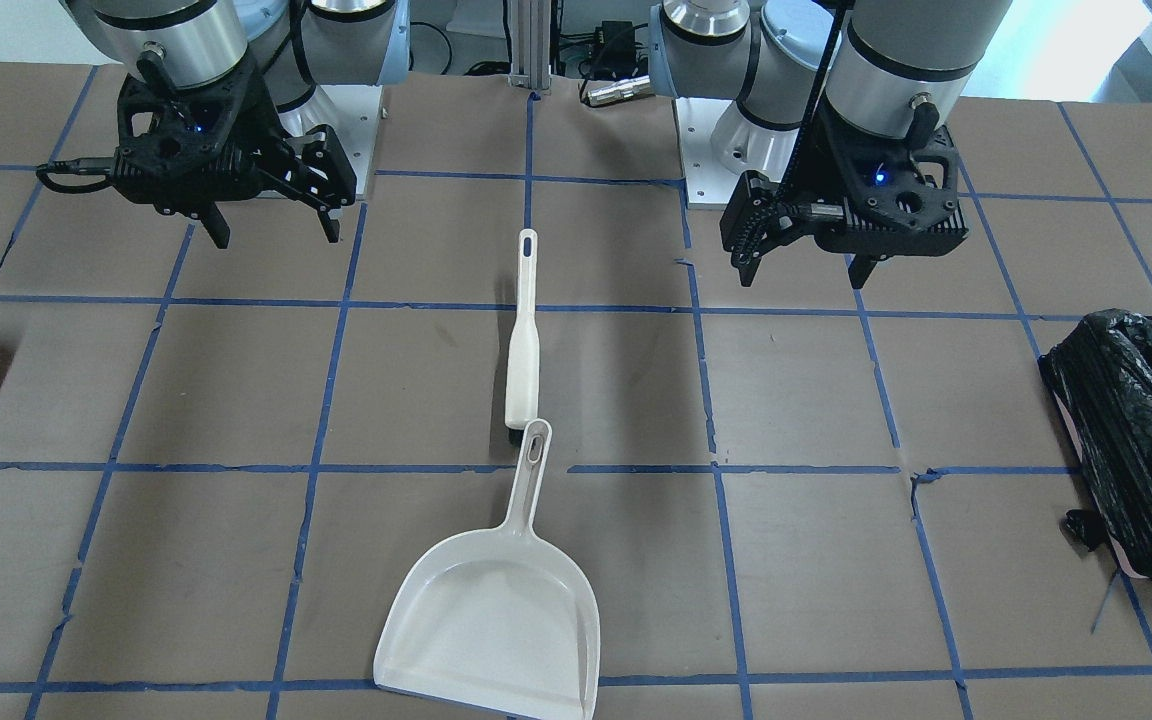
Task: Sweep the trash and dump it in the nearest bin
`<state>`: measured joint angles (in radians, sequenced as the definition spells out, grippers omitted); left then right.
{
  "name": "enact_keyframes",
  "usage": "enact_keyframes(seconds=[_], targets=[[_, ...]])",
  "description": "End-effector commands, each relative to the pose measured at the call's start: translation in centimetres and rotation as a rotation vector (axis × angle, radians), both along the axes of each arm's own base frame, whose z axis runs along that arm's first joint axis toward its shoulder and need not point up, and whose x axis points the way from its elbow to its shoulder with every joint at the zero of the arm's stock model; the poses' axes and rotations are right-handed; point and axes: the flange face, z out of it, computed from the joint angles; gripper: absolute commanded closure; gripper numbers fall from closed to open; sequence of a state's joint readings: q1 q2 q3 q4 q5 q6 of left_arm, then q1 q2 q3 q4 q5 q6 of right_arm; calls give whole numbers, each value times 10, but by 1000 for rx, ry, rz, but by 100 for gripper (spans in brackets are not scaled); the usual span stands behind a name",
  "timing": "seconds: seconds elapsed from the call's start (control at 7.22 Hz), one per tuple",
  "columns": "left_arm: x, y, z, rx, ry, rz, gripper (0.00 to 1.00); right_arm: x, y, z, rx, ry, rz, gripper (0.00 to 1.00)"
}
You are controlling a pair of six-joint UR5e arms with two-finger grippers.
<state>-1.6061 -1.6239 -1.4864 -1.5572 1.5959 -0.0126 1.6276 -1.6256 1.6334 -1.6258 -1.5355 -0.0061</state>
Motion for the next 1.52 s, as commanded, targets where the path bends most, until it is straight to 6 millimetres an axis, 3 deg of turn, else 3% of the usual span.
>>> enact_keyframes(seconds=[0.0, 0.83, 1.39], targets=[[0, -1, -3, 5, 2, 3, 0, 0, 1, 2, -3, 0, 0, 0], [0, 1, 10, -21, 5, 3, 0, 1, 0, 3, -14, -1, 2, 0], [0, 0, 9, -18, 6, 2, 0, 1, 0, 3, -16, -1, 2, 0]])
